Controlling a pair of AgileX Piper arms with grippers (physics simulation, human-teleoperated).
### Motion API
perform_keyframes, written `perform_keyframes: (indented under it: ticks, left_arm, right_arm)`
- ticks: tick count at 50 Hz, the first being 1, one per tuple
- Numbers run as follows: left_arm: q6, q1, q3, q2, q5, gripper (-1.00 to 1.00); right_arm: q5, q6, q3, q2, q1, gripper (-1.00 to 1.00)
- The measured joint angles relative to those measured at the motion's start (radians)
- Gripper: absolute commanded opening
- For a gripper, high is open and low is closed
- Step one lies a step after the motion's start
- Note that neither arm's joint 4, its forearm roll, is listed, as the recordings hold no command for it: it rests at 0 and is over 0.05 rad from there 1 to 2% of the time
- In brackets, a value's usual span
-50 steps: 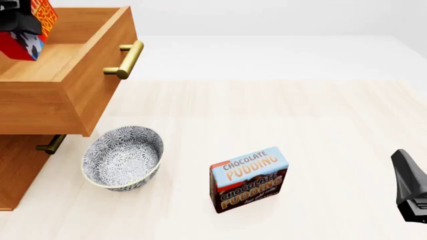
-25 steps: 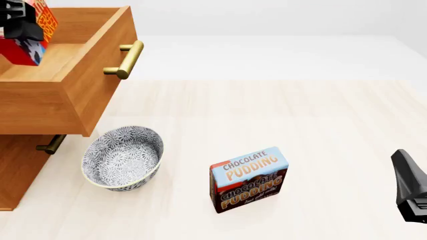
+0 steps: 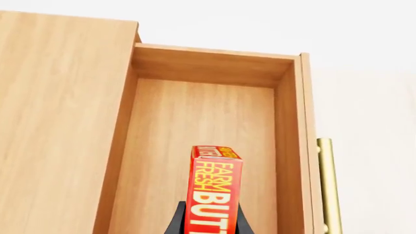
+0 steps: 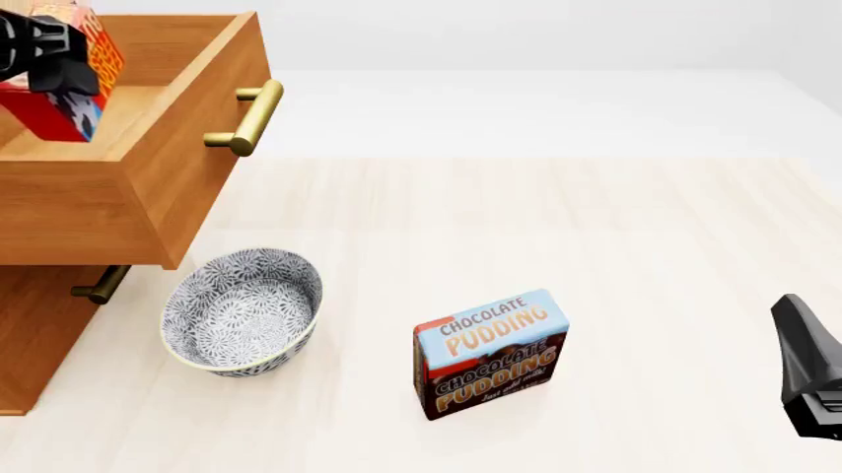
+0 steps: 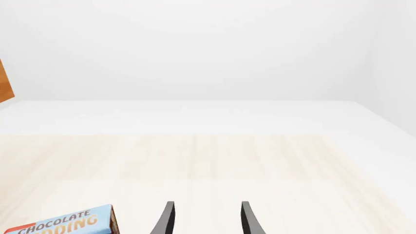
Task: Put the butter at the back in the top drawer of the cabinet and close it.
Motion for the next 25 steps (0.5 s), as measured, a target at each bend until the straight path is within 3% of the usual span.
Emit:
perform_keyframes:
  ticks: [25]
  left_arm:
    - [-0.010, 0.005, 0.039, 0.016, -0.040, -1.00]
  right_arm:
    - [0.000, 0.000, 0.000, 0.000, 0.000, 1.00]
